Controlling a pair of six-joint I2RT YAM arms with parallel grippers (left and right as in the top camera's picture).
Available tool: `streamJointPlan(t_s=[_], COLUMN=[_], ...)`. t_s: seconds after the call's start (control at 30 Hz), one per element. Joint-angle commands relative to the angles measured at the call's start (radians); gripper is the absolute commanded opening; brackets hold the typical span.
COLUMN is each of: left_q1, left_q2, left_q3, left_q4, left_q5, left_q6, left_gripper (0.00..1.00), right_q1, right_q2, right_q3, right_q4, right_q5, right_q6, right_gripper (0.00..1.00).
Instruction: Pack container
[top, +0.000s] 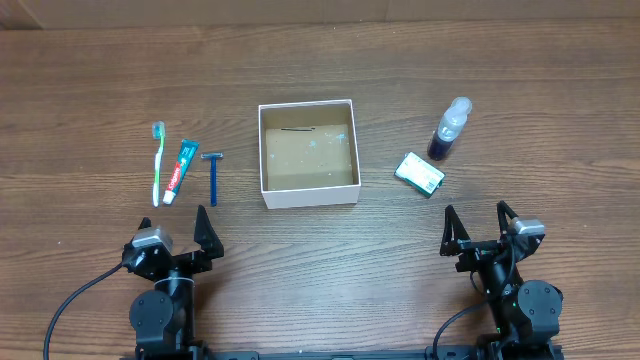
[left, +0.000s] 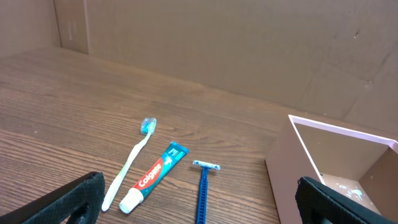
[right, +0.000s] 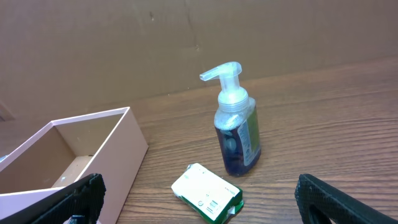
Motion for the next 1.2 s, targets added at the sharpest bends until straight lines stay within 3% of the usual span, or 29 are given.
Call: streamJointPlan(t_s=[0.0,0.93,1.17], left_q1=[0.006,0.006,0.006], left_q2=[-0.010,-0.010,-0.010], left_q3=[-0.004,-0.004,-0.004], left_q4=[0.005,0.005,0.005], left_q5=[-0.013,-0.013,-0.013], left_q6=[-0.009,-0.009,-0.009], left_gripper=[1.00,1.00,1.00], right_q1=[-0.003,-0.003,-0.003], right_q2=[-0.012,-0.012,-0.003], right_q3=[-0.003,-0.003,0.041], right_q4=[0.008,0.053,0.072], right_q5=[0.006,0.057,-0.081], right_q6=[-0.007,-0.006,0.004], right_gripper=[1.00,1.00,1.00])
